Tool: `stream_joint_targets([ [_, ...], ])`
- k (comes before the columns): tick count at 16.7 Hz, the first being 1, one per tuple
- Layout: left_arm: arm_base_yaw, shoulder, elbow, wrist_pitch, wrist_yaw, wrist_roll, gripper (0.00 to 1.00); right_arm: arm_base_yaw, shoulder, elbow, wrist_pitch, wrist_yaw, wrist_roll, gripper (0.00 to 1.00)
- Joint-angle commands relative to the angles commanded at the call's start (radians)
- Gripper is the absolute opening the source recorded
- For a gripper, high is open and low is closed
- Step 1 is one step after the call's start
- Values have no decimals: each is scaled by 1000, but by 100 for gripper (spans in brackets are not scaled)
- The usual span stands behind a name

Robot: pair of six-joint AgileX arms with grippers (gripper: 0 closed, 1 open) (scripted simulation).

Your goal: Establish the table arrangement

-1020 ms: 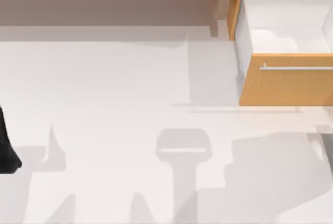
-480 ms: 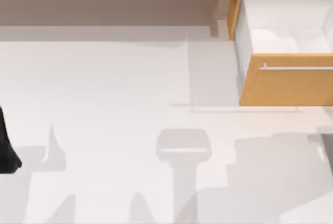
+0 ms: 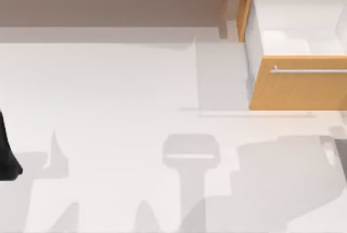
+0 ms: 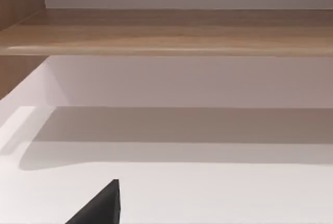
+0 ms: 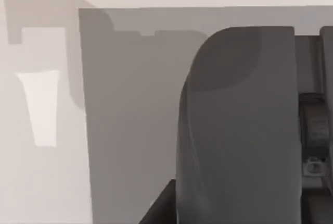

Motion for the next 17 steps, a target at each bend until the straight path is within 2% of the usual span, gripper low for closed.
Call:
stream_joint_targets([
  [17, 0, 0, 0, 0, 0, 0, 100, -3, 48, -44, 37, -4, -5, 0],
])
